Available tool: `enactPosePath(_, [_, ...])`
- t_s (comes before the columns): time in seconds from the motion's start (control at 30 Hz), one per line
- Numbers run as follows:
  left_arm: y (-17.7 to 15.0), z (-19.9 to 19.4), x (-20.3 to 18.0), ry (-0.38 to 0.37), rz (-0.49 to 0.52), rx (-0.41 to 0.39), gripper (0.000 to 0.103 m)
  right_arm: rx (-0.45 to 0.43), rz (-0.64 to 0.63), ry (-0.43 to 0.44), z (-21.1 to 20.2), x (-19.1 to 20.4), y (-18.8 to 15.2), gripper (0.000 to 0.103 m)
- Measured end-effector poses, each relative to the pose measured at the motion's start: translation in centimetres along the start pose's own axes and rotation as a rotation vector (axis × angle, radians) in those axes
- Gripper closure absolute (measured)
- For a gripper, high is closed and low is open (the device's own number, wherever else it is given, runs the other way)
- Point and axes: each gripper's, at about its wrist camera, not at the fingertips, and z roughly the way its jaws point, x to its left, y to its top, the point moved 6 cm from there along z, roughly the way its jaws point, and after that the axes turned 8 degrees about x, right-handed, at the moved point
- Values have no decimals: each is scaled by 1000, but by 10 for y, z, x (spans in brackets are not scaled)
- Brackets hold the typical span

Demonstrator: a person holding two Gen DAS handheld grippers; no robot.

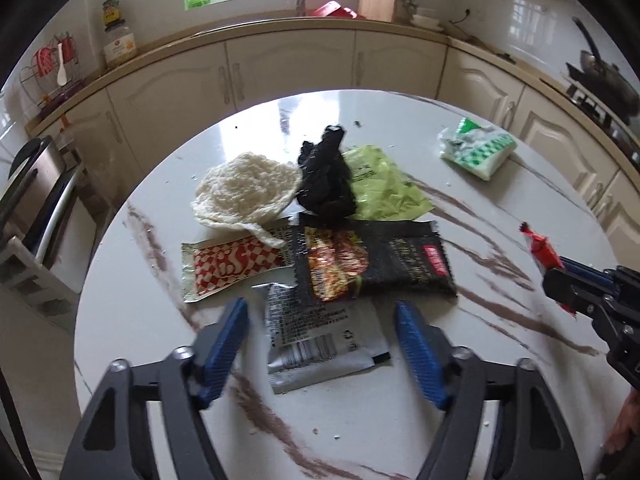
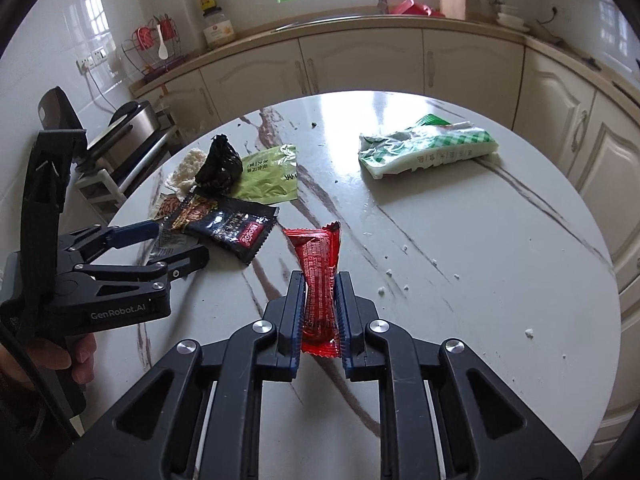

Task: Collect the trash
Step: 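Grasp the red snack wrapper with the right tool while the left tool grasps the white sachet, then carry both wrappers over the blue bin and open both tools to drop them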

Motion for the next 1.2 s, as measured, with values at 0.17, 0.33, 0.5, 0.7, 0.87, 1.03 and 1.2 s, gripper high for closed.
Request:
enactPosePath(0.17, [-1,2,-2,-20,11,-7,61,-5,-1,7,-2,5,-3,88])
enactPosePath(0.33, [-9,-5,-3,-77,18,-24,88,-5,-17,11,-6,14,-8,88])
enactPosePath(0.5, [-28,-14,1,-144,3,-35,90,-30,-26,22,-18,26,-15,88])
enactPosePath(0.7, [-58,-48,12,-188,-19,-75,90,-59,-35,45,-37,46,-27,88])
enactPosePath(0.87, [-79,-92,23,-206,-21,-133,90,-85,-57,64,-56,70,-32,88])
enactPosePath(1.03, [-108,-141,36,-223,-24,-200,90,-116,-100,91,-78,108,-40,88])
enactPosePath(1.2, [-150,-185,74,-215,-62,-252,90,-139,-167,133,-91,161,-49,88])
